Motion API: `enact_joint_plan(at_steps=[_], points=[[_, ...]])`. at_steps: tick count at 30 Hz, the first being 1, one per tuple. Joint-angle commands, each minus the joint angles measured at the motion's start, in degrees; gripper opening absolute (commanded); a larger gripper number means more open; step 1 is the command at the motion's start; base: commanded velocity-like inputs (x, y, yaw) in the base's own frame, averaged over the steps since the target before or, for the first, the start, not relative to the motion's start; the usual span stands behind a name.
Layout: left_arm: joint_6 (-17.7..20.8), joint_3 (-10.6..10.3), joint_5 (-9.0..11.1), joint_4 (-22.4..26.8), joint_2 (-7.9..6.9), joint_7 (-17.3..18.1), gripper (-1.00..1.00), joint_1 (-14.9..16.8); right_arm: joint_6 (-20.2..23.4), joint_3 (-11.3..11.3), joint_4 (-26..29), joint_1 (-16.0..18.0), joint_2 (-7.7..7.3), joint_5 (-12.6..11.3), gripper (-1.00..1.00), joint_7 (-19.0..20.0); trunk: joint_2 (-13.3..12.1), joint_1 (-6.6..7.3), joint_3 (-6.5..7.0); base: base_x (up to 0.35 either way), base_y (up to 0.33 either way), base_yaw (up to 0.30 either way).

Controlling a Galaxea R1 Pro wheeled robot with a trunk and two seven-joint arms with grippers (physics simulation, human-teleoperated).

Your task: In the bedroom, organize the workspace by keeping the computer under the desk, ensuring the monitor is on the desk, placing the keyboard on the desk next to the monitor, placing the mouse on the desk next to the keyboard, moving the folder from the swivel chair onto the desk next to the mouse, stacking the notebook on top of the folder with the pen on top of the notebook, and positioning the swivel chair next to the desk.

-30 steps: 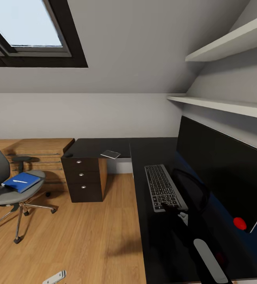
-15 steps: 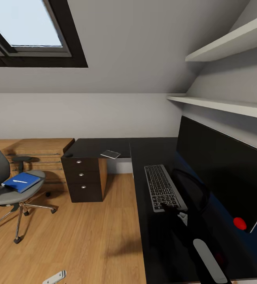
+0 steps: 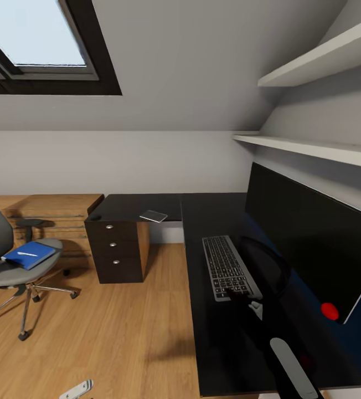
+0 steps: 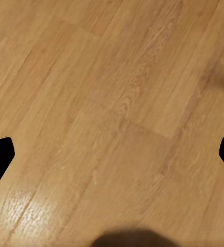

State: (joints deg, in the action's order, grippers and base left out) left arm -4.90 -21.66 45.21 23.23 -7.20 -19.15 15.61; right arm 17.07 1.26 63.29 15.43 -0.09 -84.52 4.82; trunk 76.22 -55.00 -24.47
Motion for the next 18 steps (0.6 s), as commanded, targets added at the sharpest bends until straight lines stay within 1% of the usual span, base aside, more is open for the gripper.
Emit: enact_joint_plan(at_steps=[1, 4, 10, 15, 18], points=[[-0.3, -0.5, 0.6, 0.1, -0.07, -0.4, 1.00, 0.0, 0.1, 0.0, 0.0, 0.0, -0.01, -0.4, -1.00, 0.2, 0.0, 0.00, -0.06, 0.000, -0.230, 0.000], [-0.3, -0.5, 0.7, 0.1, -0.09, -0.4, 1.00, 0.0, 0.2, 0.0, -0.1, 0.0, -0.02, -0.4, -1.00, 0.2, 0.0, 0.00, -0.06, 0.000, -0.108, 0.000], [-0.3, -0.4, 0.7, 0.0, -0.13, -0.4, 1.00, 0.0, 0.2, 0.0, -0.1, 0.0, -0.06, -0.4, -1.00, 0.2, 0.0, 0.00, -0.06, 0.000, -0.023, 0.000], [-0.3, -0.4, 0.7, 0.0, -0.17, -0.4, 1.00, 0.0, 0.2, 0.0, -0.1, 0.0, -0.08, -0.4, -1.00, 0.2, 0.0, 0.00, -0.06, 0.139, -0.051, 0.000], [-0.3, -0.3, 0.7, 0.0, -0.18, -0.4, 1.00, 0.0, 0.2, 0.0, -0.1, 0.0, -0.07, -0.4, -1.00, 0.2, 0.0, 0.00, -0.06, 0.063, -0.010, 0.000]])
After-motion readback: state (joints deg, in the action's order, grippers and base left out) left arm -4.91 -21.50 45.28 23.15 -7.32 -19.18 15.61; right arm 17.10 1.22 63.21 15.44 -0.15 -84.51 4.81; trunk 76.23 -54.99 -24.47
